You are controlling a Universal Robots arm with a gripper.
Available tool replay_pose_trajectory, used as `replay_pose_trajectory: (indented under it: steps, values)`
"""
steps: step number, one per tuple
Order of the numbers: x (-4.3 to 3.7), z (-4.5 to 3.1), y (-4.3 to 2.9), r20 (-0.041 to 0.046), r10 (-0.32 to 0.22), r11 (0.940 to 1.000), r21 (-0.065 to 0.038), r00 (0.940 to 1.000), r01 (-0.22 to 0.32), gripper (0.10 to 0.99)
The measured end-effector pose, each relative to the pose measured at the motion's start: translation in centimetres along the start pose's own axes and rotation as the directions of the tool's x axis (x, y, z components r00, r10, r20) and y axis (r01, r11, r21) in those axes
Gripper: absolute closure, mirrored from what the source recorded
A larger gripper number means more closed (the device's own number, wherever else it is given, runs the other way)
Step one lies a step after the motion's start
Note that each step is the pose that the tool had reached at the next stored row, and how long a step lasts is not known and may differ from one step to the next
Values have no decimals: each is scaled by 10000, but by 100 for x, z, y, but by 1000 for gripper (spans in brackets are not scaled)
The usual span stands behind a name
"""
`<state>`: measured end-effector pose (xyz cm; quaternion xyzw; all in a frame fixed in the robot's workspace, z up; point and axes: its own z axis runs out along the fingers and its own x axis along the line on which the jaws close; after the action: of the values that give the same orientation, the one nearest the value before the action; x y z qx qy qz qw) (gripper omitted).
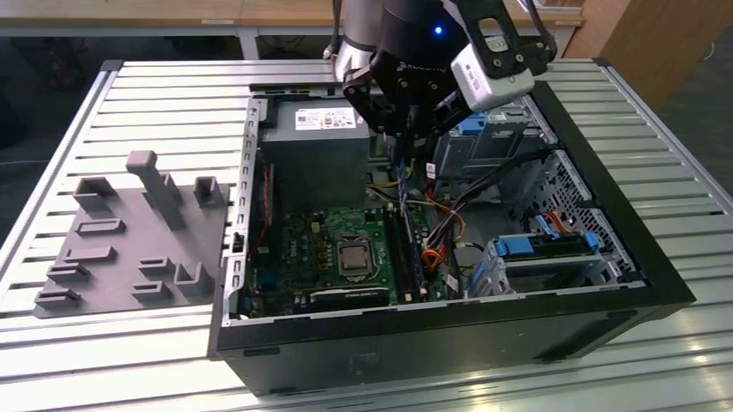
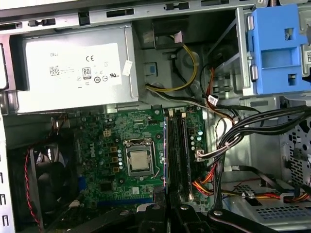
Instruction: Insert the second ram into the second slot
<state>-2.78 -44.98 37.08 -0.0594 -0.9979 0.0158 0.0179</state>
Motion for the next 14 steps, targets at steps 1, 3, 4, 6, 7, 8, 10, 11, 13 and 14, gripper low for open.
replay_pose_trajectory:
  steps: [1, 3, 4, 6, 7, 8, 10, 11, 13, 14]
  values:
    - [0, 3, 0, 0, -2, 10000, -1, 10000, 2, 949]
    - [-1, 10, 0, 4, -139, 9999, 1, 9999, 139, 949]
    - [-1, 14, 0, 9, -271, 9996, 6, 9996, 271, 949]
    - [-1, 24, 0, 20, -597, 9982, 18, 9982, 597, 949]
    - [-1, 30, 1, 26, -784, 9969, 25, 9969, 784, 949]
    - [-1, 32, 1, 31, -960, 9954, 32, 9954, 960, 949]
    - [-1, 33, 0, 33, -1077, 9942, 38, 9942, 1076, 949]
    - [-1, 33, 0, 34, -1077, 9942, 38, 9942, 1076, 949]
    - [-1, 41, 1, 34, -1077, 9942, 38, 9942, 1077, 949]
    - [-1, 42, 1, 34, -1077, 9942, 38, 9942, 1077, 949]
